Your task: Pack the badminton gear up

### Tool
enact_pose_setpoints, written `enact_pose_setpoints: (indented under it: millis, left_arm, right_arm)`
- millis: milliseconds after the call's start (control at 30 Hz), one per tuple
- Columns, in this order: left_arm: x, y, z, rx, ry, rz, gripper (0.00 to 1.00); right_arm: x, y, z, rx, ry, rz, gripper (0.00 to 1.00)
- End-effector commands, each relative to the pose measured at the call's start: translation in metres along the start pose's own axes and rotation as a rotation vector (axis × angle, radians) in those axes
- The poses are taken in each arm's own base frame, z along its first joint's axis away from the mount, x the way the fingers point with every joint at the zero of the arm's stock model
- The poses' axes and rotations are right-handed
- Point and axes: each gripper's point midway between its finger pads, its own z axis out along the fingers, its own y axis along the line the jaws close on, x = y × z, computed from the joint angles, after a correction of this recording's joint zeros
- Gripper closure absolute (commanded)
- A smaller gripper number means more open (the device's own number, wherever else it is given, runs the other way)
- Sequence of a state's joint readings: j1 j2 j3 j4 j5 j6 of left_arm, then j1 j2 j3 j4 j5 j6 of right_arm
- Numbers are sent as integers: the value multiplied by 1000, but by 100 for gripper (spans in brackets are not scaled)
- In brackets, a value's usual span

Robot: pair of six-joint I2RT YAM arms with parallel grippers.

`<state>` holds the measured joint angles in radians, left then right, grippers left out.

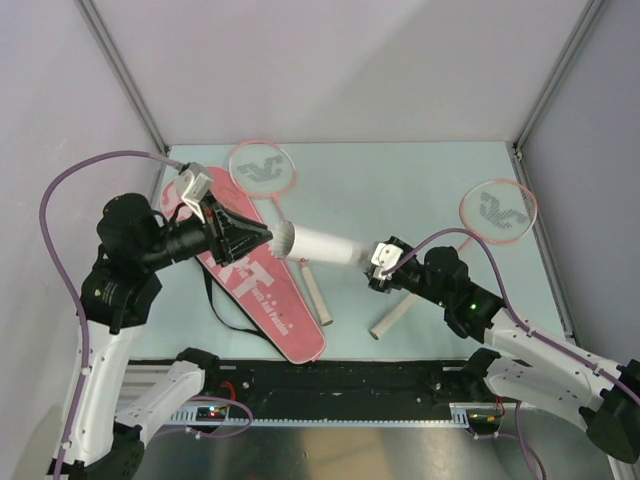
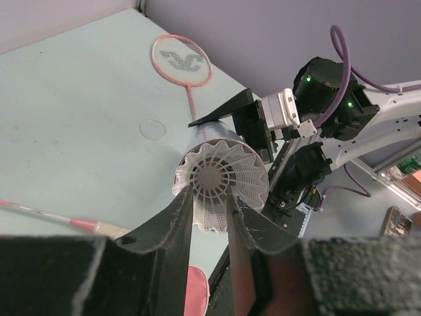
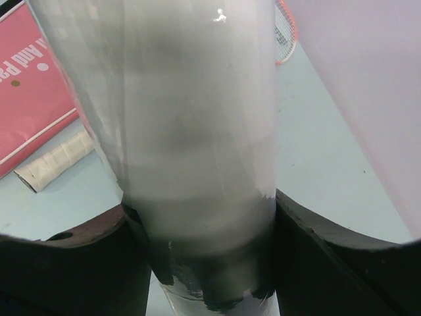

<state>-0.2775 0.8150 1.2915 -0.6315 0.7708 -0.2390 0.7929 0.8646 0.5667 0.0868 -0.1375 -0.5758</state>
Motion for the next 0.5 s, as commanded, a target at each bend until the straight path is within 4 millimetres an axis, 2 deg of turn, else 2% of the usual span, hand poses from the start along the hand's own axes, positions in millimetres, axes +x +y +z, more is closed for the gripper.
enact_pose_setpoints:
  millis: [0,133,300,467]
  left_arm:
    - [3,-9,7,55,25,-8,71]
    - [10,-1,16,40,53,-21,76]
    - [34,13,37,10,130,-62,80]
    - [54,13,53,9,196,-65,80]
  right_arm:
    - [-32,-14,-2,48,-112,-9,50]
    - [-33,-14,-2,50,-114,-10,50]
    - [-35,-11,1,34,-126,5,50]
    - [-40,-8,6,27,-149,18,51]
